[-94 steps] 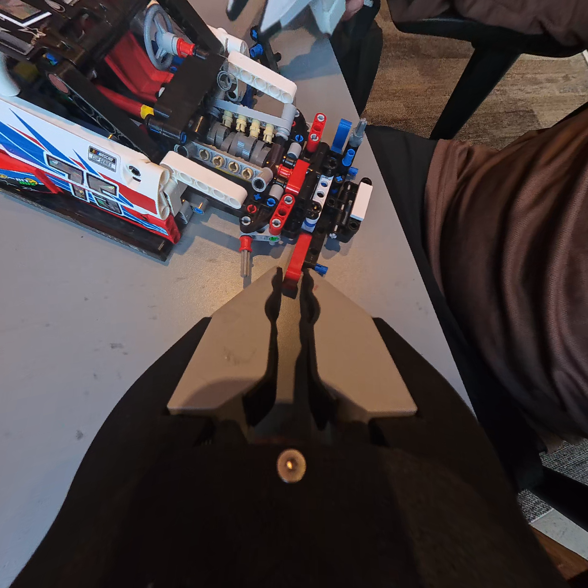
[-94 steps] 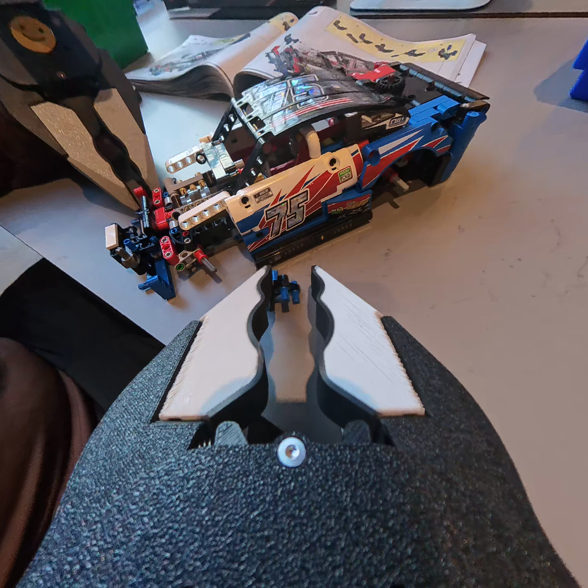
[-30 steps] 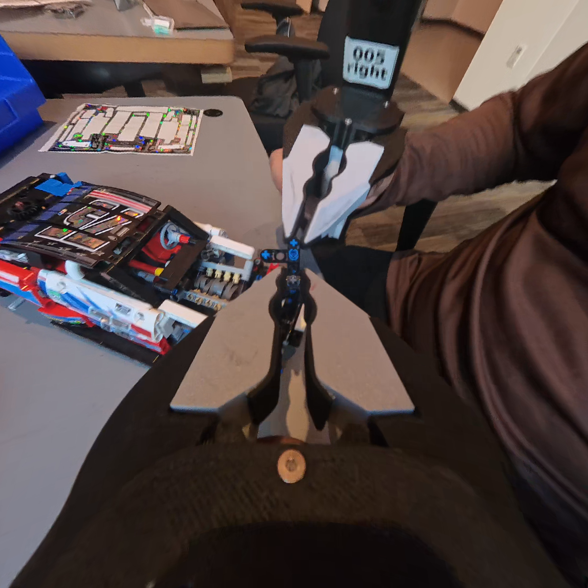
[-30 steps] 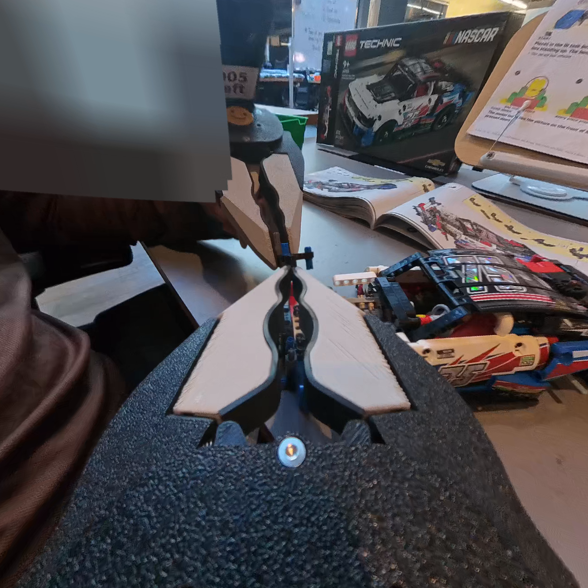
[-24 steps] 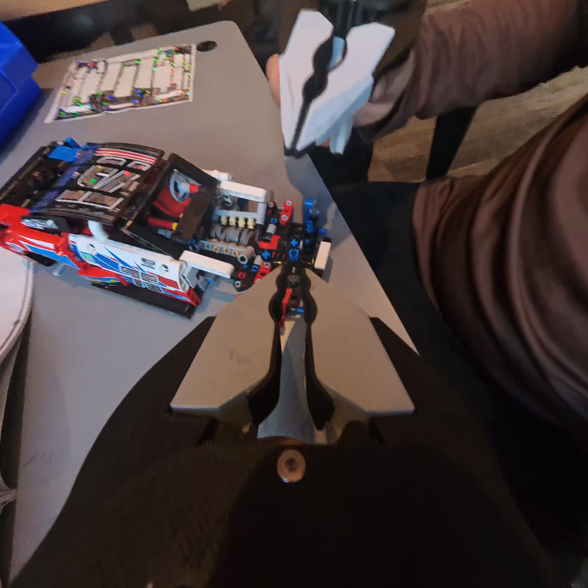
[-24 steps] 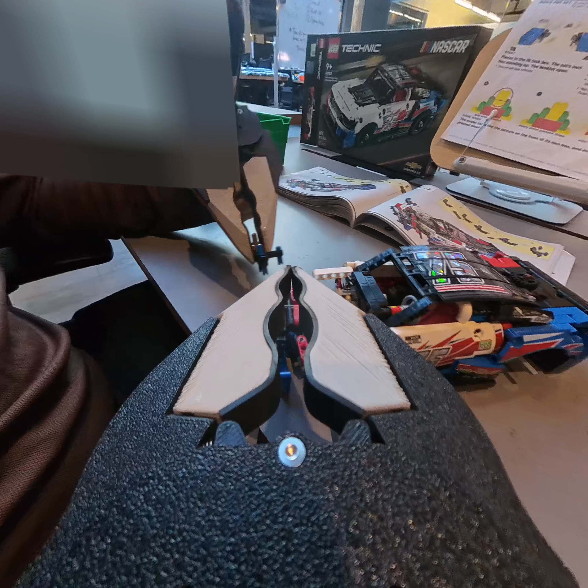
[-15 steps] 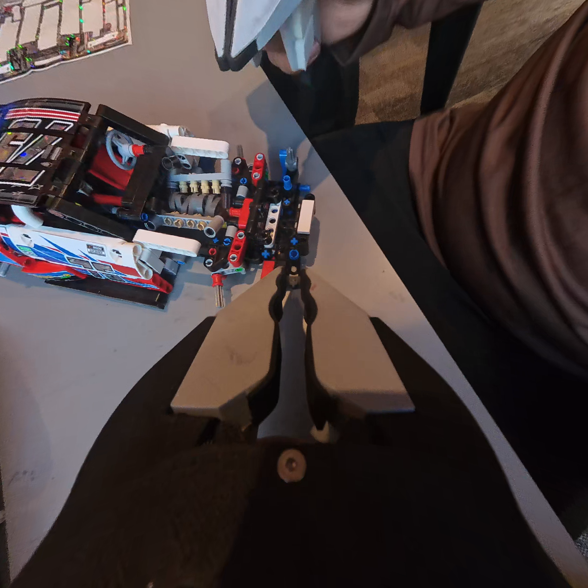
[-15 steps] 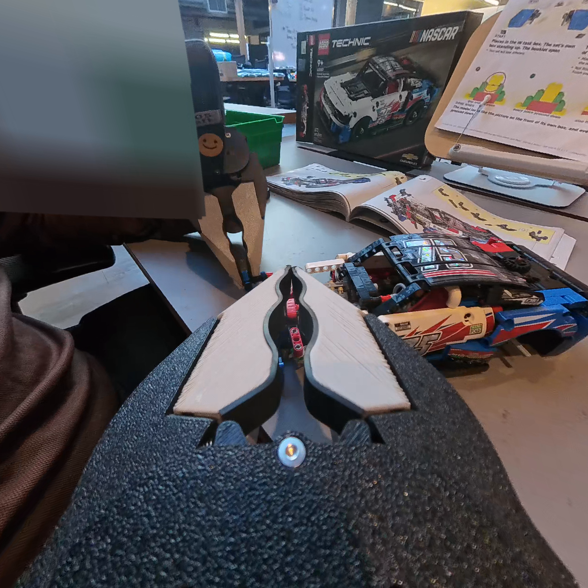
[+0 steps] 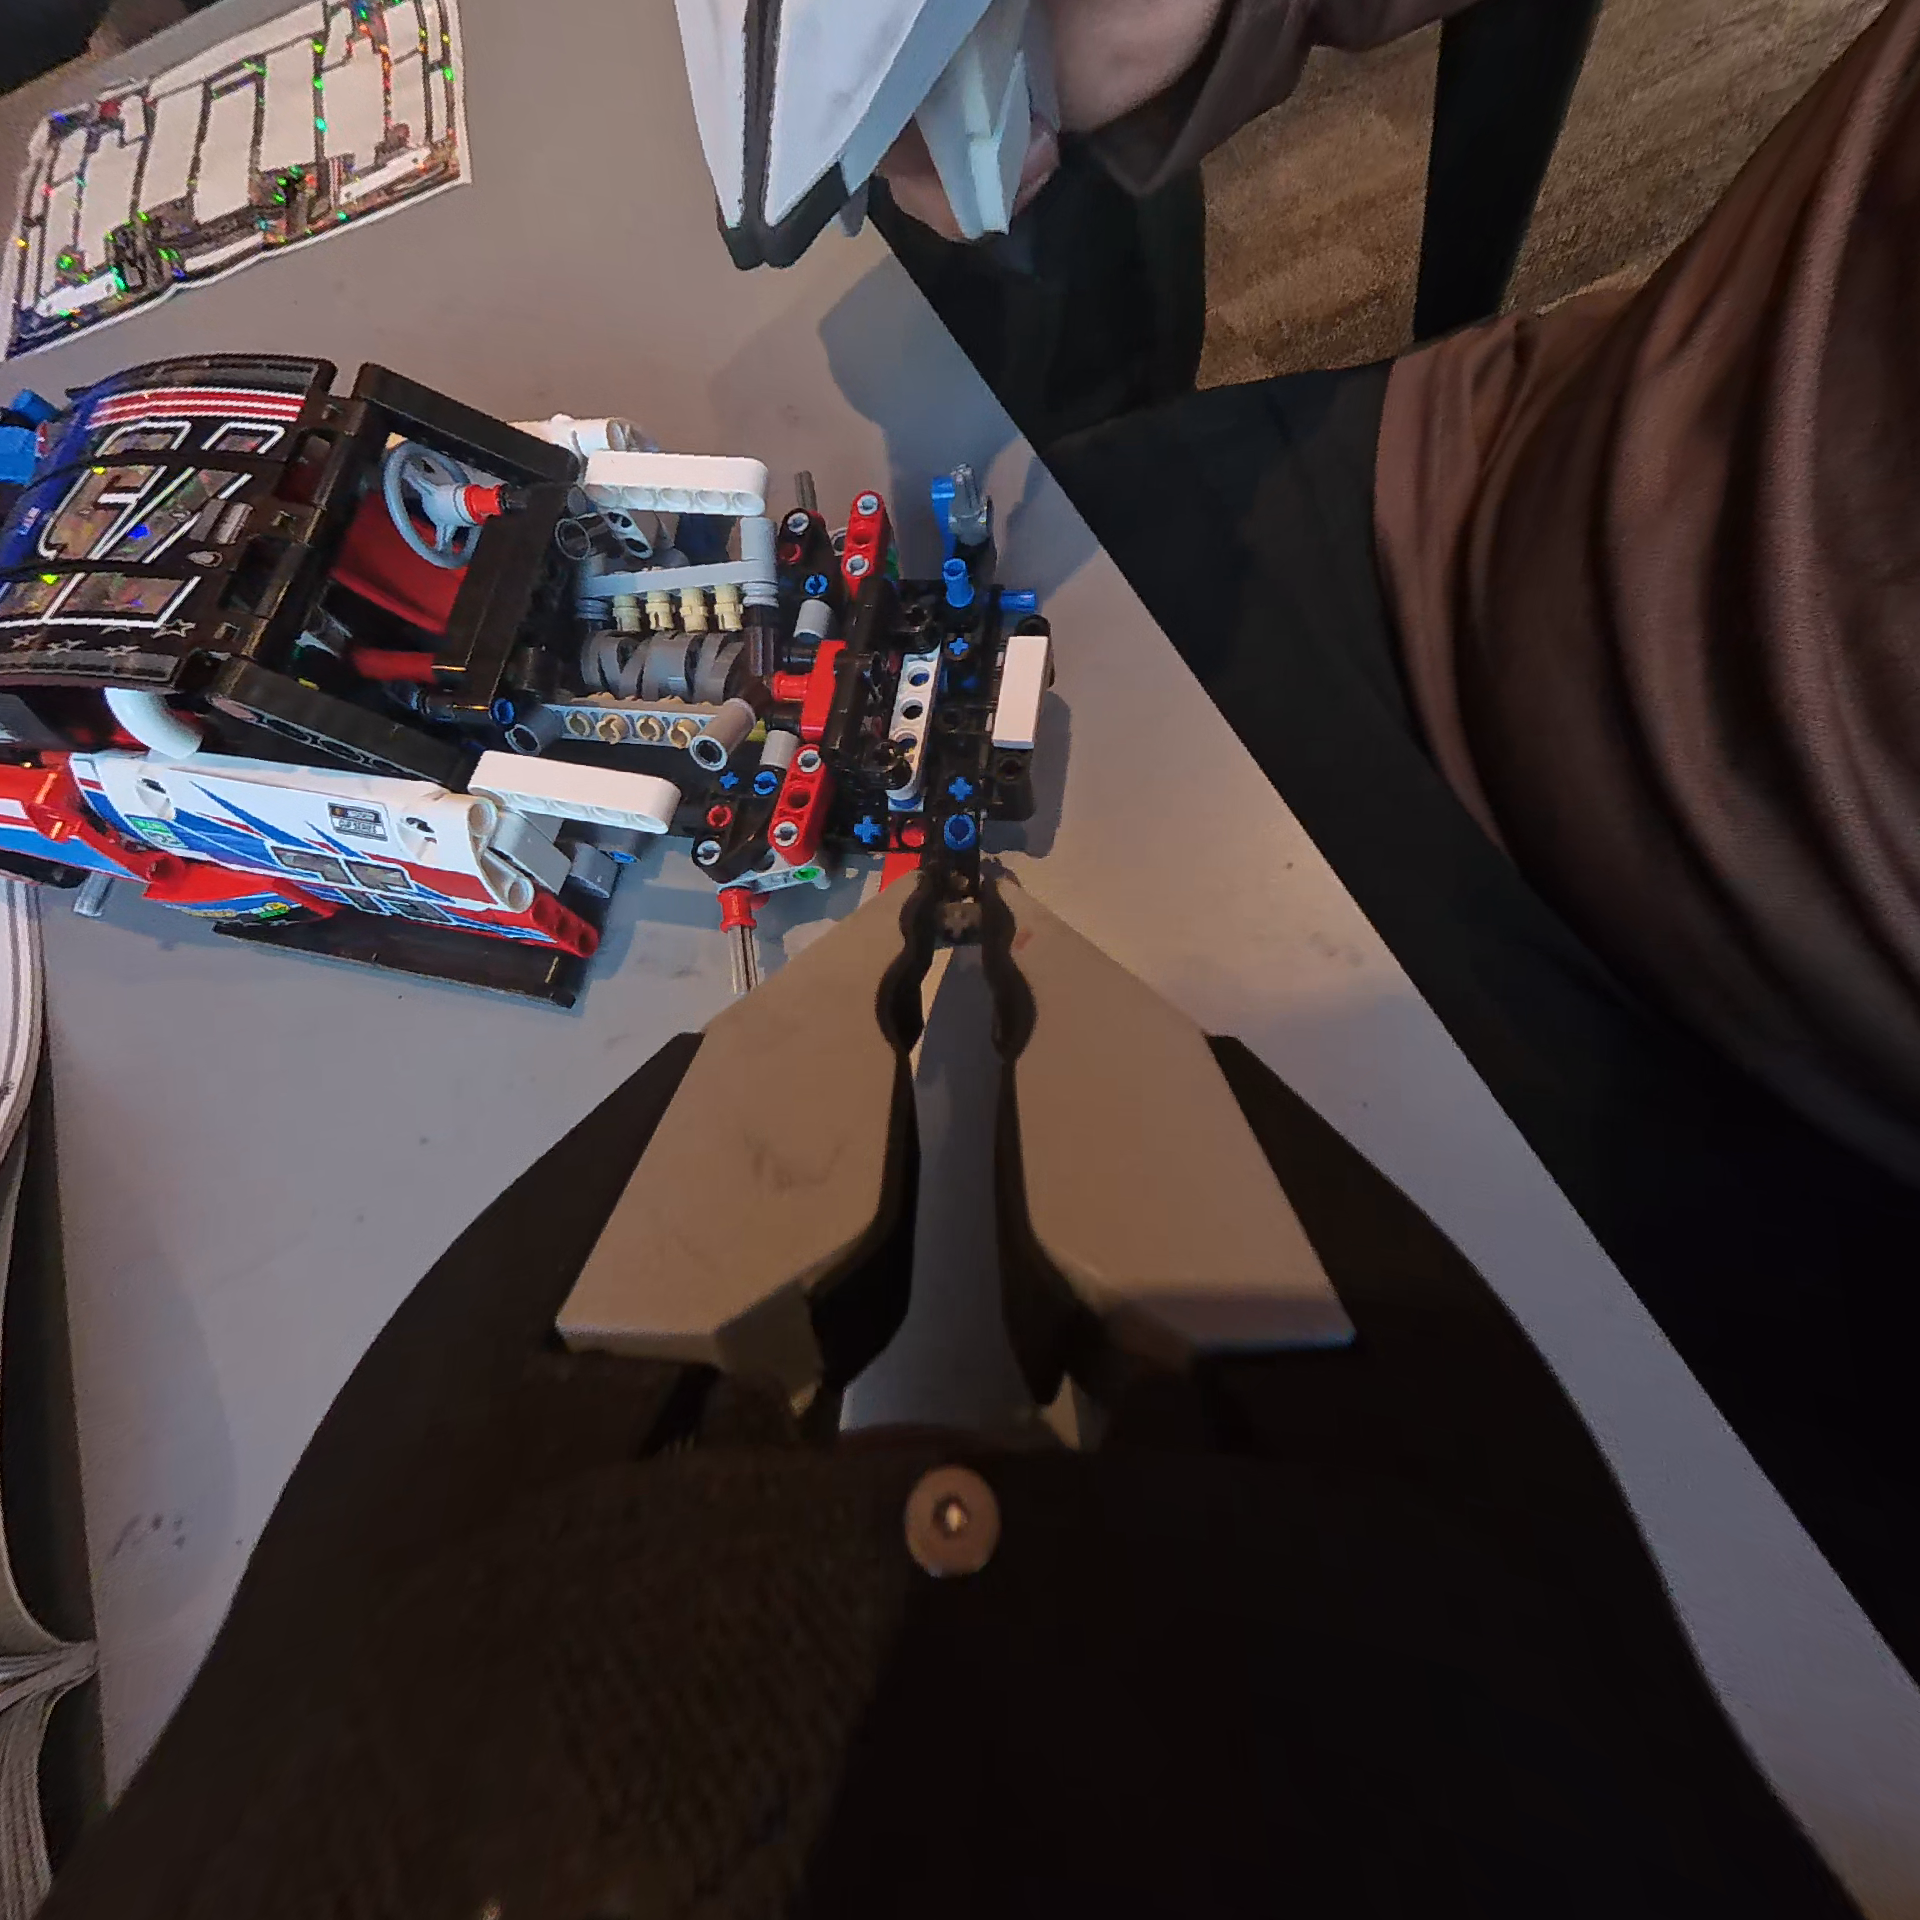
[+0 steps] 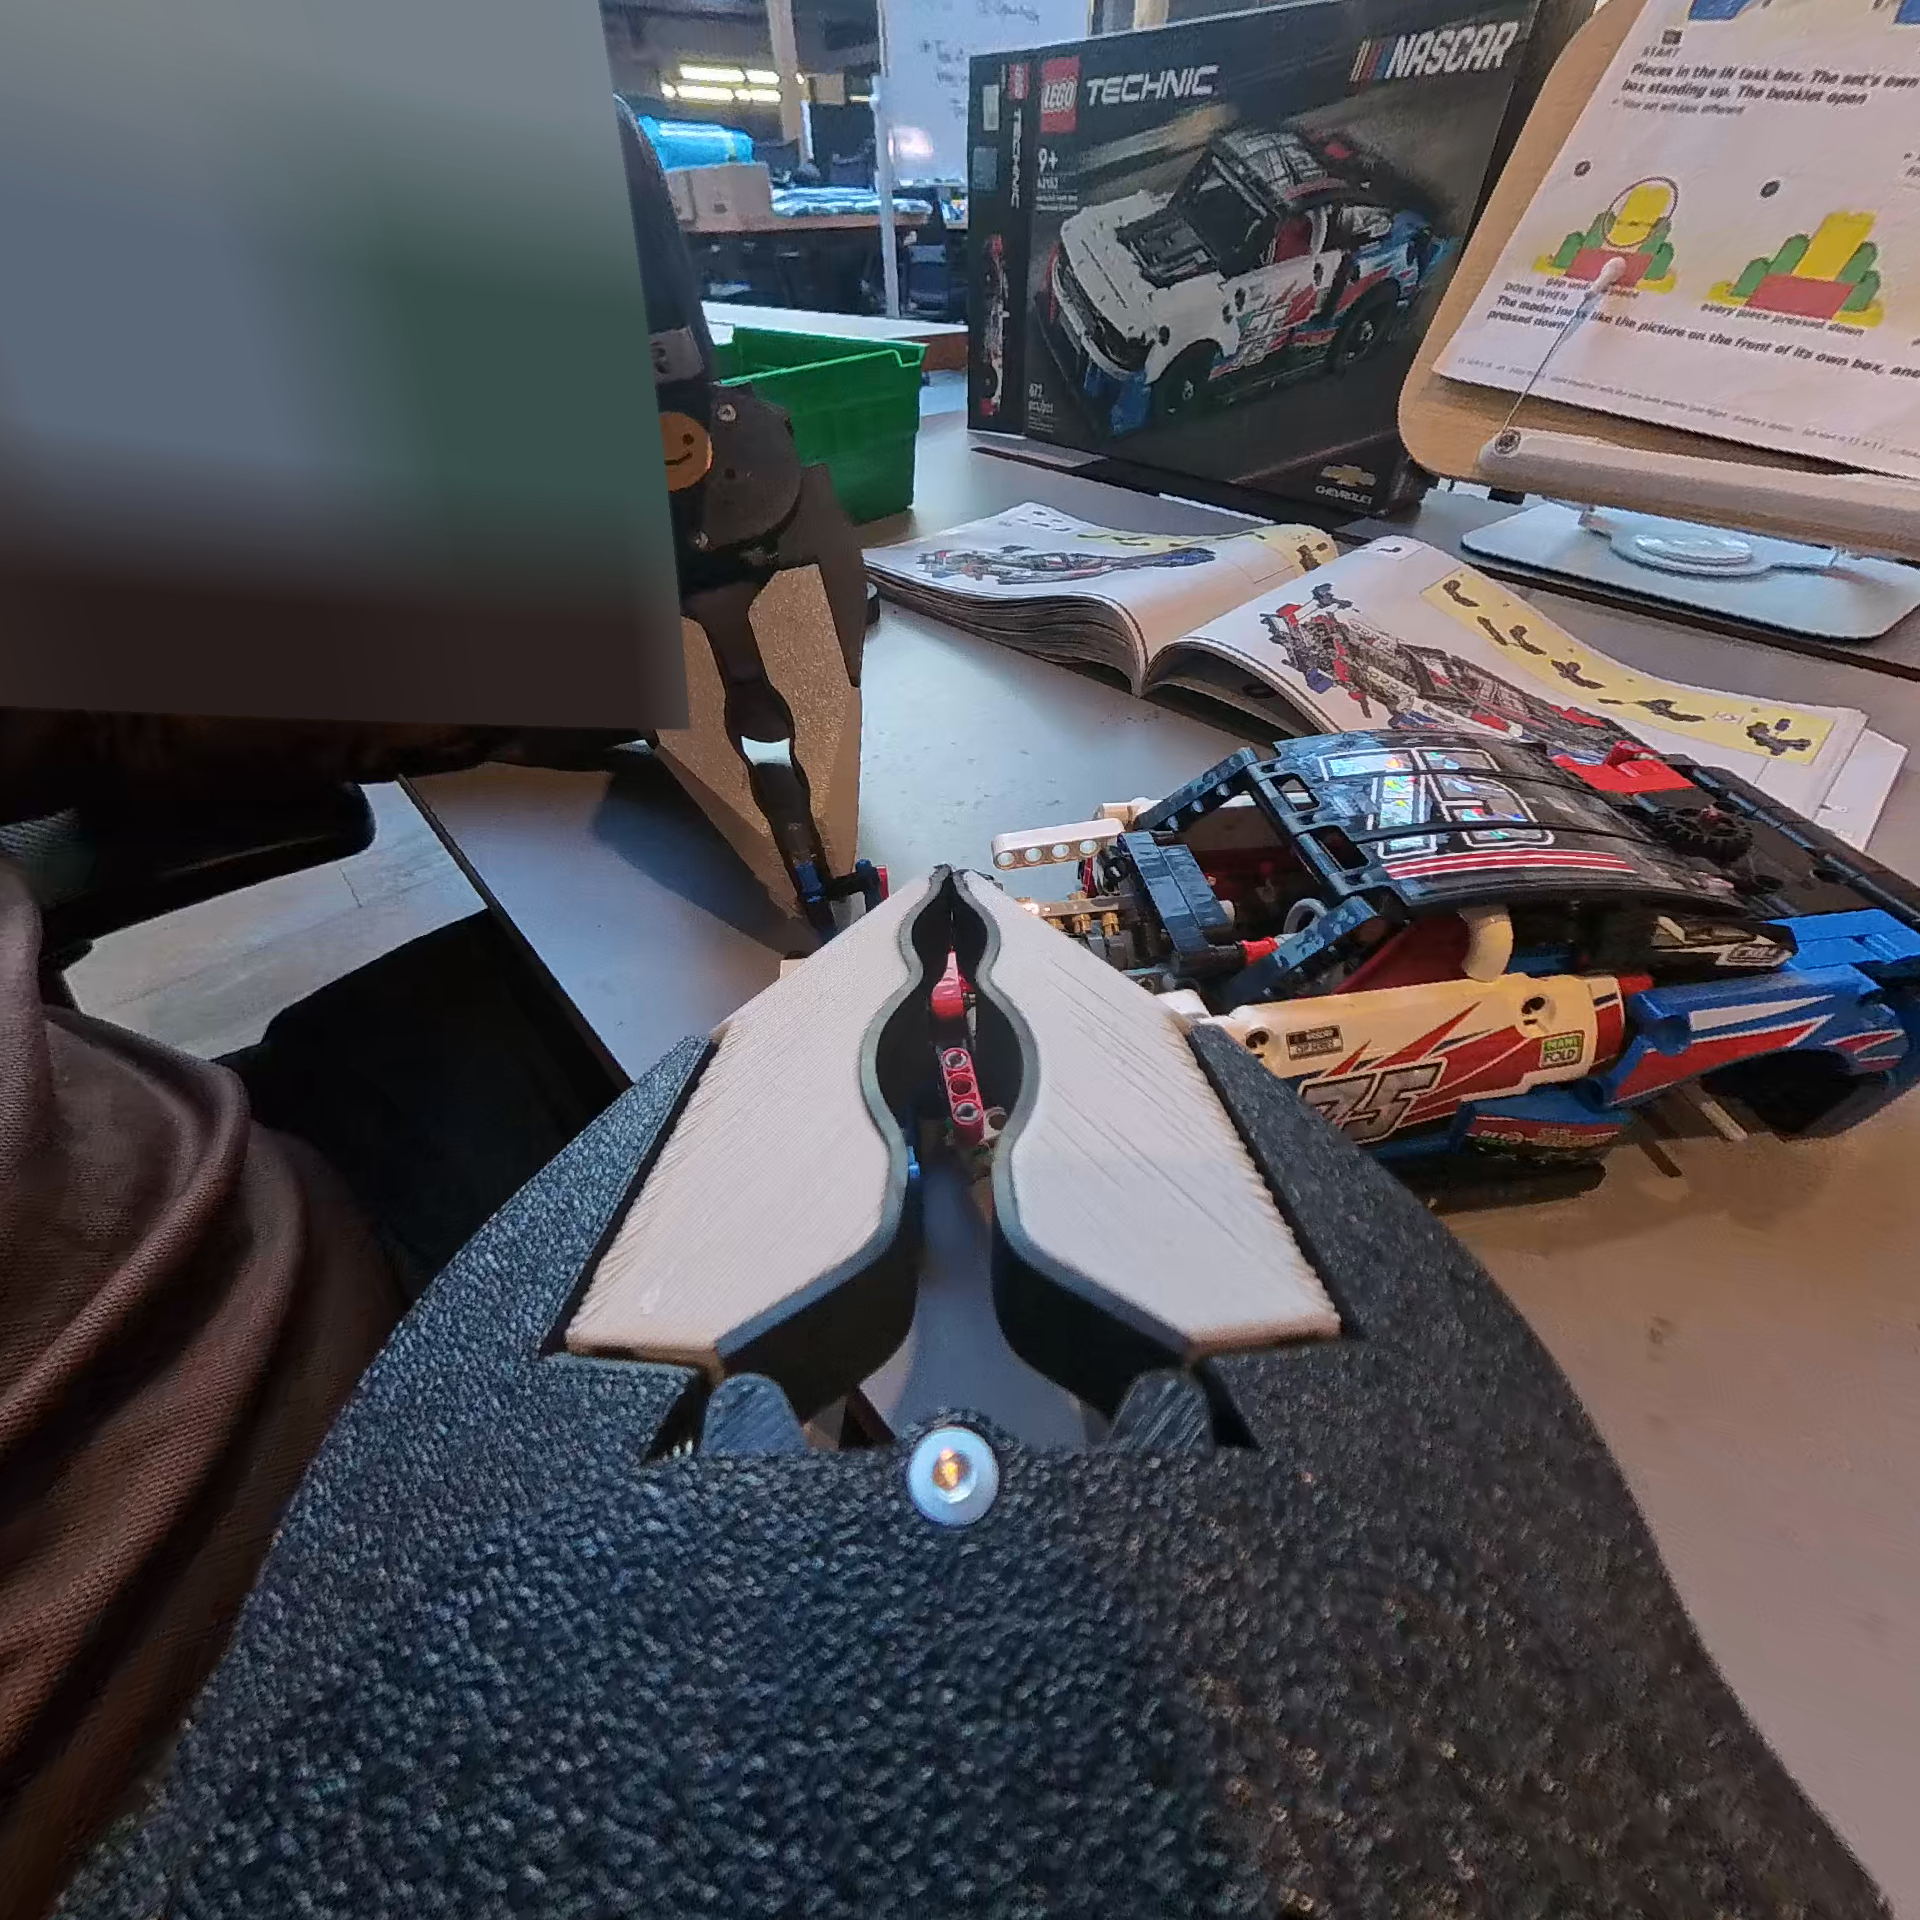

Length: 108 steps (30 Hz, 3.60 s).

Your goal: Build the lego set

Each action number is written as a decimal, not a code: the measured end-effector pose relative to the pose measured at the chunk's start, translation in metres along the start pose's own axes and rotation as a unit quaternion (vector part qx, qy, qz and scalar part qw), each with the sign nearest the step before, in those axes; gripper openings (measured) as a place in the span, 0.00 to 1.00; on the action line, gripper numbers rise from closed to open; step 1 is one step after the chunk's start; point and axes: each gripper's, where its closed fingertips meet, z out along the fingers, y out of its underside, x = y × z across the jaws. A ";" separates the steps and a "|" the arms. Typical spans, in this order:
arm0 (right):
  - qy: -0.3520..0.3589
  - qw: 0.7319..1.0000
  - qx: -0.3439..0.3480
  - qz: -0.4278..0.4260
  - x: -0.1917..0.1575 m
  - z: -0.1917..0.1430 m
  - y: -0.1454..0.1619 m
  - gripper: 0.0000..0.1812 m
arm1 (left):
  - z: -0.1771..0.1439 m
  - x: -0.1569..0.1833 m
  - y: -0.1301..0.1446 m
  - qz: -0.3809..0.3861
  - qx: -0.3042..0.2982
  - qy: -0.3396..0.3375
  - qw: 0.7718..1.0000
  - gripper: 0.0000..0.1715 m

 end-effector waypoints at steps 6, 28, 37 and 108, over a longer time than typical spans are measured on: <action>0.000 1.000 -0.010 0.004 0.003 -0.001 0.005 0.00 | 0.001 0.001 -0.001 0.004 0.005 0.001 1.000 0.03; -0.001 0.999 -0.044 0.018 0.008 0.009 0.023 0.00 | 0.000 -0.002 0.000 0.002 0.018 0.000 1.000 0.03; -0.005 0.999 -0.045 0.021 0.006 0.009 0.023 0.00 | 0.002 -0.003 0.003 0.000 0.005 -0.005 1.000 0.03; -0.007 0.998 -0.067 -0.014 0.000 0.038 0.008 0.02 | 0.003 -0.005 -0.003 -0.046 0.008 0.004 0.999 0.03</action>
